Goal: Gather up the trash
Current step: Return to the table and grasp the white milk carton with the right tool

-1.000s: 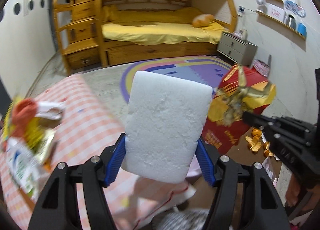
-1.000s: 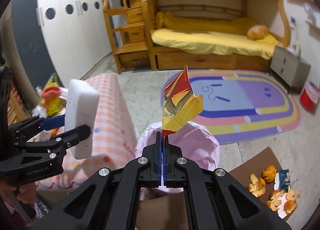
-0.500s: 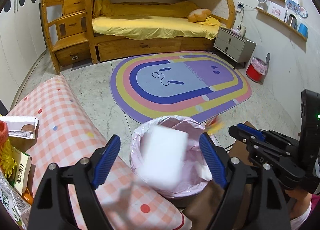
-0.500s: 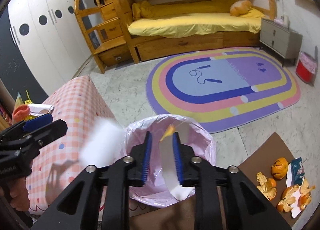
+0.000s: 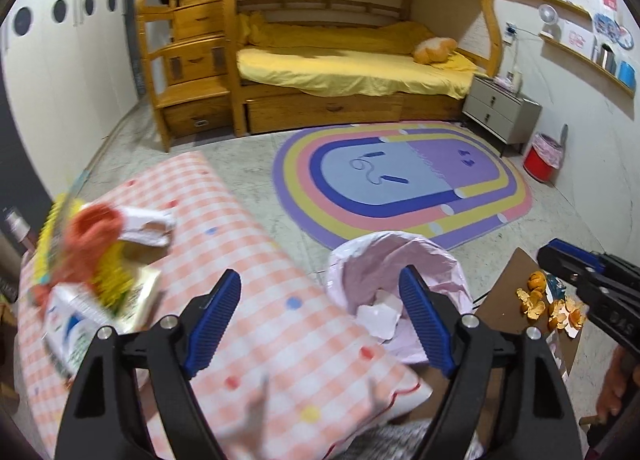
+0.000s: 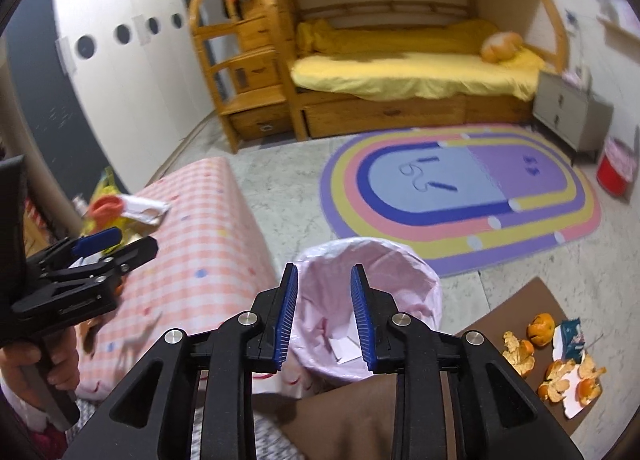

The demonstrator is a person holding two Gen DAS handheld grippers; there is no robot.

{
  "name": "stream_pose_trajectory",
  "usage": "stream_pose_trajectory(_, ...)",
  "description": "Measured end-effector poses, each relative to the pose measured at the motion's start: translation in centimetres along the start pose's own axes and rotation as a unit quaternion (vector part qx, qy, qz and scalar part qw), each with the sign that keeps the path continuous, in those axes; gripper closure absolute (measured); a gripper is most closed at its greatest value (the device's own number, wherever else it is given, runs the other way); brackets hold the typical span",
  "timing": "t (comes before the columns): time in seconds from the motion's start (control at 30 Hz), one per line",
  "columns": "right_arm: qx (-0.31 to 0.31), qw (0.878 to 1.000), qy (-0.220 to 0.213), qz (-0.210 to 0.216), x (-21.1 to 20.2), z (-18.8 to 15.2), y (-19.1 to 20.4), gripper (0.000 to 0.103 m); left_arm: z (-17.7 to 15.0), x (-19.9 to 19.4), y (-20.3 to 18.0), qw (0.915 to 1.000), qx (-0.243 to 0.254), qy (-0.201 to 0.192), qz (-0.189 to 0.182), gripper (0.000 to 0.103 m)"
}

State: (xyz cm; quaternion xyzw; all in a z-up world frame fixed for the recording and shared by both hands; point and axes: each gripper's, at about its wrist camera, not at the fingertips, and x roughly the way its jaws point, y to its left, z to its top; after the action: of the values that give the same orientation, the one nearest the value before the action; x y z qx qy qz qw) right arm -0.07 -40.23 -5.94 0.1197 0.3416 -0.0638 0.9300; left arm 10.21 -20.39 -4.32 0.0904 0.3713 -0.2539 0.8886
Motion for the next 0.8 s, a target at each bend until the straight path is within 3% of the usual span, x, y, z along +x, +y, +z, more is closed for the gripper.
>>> stream_pose_trajectory(0.1, -0.023, 1.000, -0.008, 0.018, -1.6, -0.2, 2.8, 0.073, -1.3, -2.4, 2.0, 0.9995, -0.014, 0.000, 0.029, 0.024)
stream_pose_trajectory(0.2, -0.054, 0.997, -0.007, 0.045, -2.3, -0.8, 6.1, 0.064, -3.3, -4.7, 4.9, 0.9973, -0.039, 0.006, 0.062, 0.022)
stream_pose_trajectory(0.3, -0.091, 0.994, -0.002, 0.061, -2.2, -1.5, 9.1, 0.062, -4.8, -6.4, 7.5, 0.9942, -0.066, 0.006, 0.085, 0.022)
stream_pose_trajectory(0.6, -0.168, 0.977, 0.017, 0.127, -0.2, -2.7, 17.8, 0.061, -9.8, -12.2, 16.5, 0.9716, -0.142, -0.012, 0.189, 0.019)
stream_pose_trajectory(0.8, -0.206, 0.966, 0.033, 0.152, 2.4, -3.9, 22.4, 0.036, -12.1, -12.5, 20.2, 0.9620, -0.164, -0.003, 0.218, 0.009)
